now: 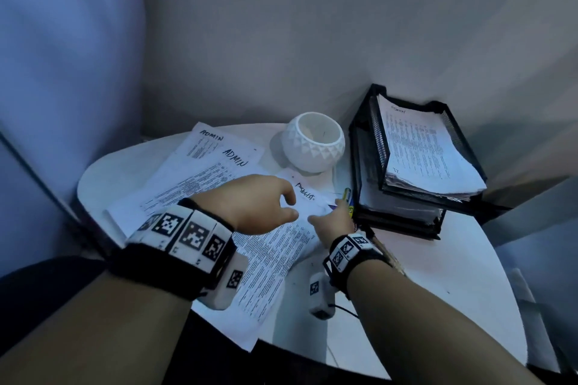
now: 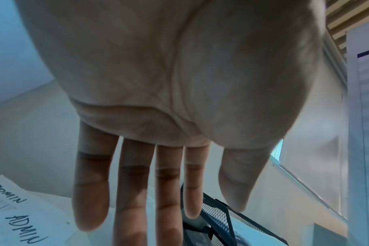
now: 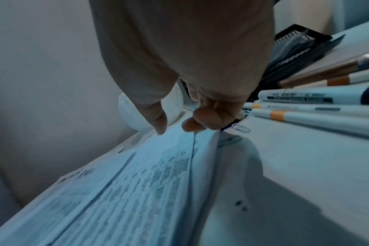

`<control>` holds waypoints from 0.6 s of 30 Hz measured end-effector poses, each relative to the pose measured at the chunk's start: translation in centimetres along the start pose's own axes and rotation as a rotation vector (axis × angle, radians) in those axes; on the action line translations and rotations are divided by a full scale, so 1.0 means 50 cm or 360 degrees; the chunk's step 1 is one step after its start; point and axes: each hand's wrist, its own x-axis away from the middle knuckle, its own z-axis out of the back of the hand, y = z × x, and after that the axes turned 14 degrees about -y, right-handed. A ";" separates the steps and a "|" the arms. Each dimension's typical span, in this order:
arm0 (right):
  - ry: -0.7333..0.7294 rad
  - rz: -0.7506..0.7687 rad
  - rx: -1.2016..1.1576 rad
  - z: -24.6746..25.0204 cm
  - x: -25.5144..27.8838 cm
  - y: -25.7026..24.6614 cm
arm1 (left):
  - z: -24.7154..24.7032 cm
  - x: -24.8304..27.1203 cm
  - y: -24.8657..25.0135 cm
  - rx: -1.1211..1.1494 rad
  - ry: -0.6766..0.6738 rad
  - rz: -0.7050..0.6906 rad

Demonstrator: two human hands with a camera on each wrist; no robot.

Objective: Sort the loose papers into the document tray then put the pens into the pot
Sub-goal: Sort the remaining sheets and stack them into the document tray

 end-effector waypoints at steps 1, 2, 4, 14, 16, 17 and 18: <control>0.0039 -0.0037 -0.0089 -0.011 -0.006 -0.003 | 0.003 0.002 -0.002 0.0009 0.0002 -0.0001; 0.0077 -0.0075 -0.0189 -0.018 -0.009 -0.008 | 0.006 0.002 -0.004 0.0021 0.0003 -0.0003; 0.0079 -0.0119 -0.0309 -0.025 -0.006 -0.021 | 0.012 0.002 -0.007 0.0045 0.0011 -0.0017; 0.0078 0.0175 -0.0230 0.015 0.051 0.007 | 0.034 0.009 -0.007 0.0070 0.0066 -0.0002; 0.0182 0.0198 -0.0385 0.043 0.069 0.035 | 0.032 0.009 -0.005 0.0044 0.0065 0.0029; 0.0227 0.0199 -0.0454 0.059 0.078 0.049 | 0.030 0.008 -0.002 0.0028 0.0067 0.0044; 0.0263 0.0216 -0.0516 0.074 0.086 0.063 | 0.027 0.006 0.000 0.0022 0.0065 0.0061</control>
